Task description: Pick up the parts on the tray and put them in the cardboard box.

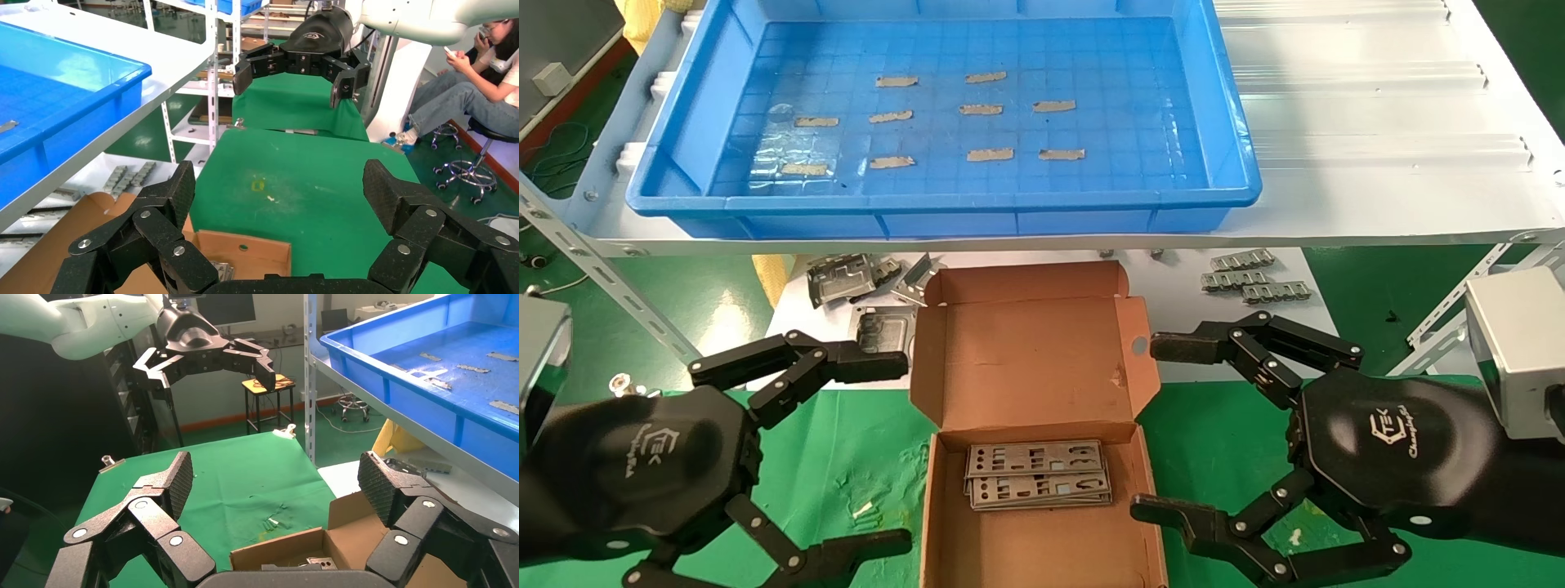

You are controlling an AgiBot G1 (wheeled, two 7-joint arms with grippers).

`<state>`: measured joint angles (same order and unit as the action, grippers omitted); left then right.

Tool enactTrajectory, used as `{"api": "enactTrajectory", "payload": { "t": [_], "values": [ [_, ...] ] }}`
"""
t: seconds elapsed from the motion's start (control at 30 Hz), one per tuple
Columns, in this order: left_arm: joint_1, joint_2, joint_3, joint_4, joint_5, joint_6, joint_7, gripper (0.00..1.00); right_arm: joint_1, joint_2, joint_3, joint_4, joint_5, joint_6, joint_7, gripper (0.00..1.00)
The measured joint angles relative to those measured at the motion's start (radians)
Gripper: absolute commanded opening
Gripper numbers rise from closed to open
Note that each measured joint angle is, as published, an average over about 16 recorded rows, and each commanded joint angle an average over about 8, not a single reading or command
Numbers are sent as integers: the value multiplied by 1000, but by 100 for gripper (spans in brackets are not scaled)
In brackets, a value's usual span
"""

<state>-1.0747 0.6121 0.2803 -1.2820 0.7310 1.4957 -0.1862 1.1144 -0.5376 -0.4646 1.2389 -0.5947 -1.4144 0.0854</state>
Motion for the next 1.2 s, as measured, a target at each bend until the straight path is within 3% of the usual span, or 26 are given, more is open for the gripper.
{"api": "enactTrajectory", "payload": {
  "t": [1.2],
  "values": [
    [-1,1,1,2,1,0,1,100,0,0,0,0,0,0,0,100]
  ]
}}
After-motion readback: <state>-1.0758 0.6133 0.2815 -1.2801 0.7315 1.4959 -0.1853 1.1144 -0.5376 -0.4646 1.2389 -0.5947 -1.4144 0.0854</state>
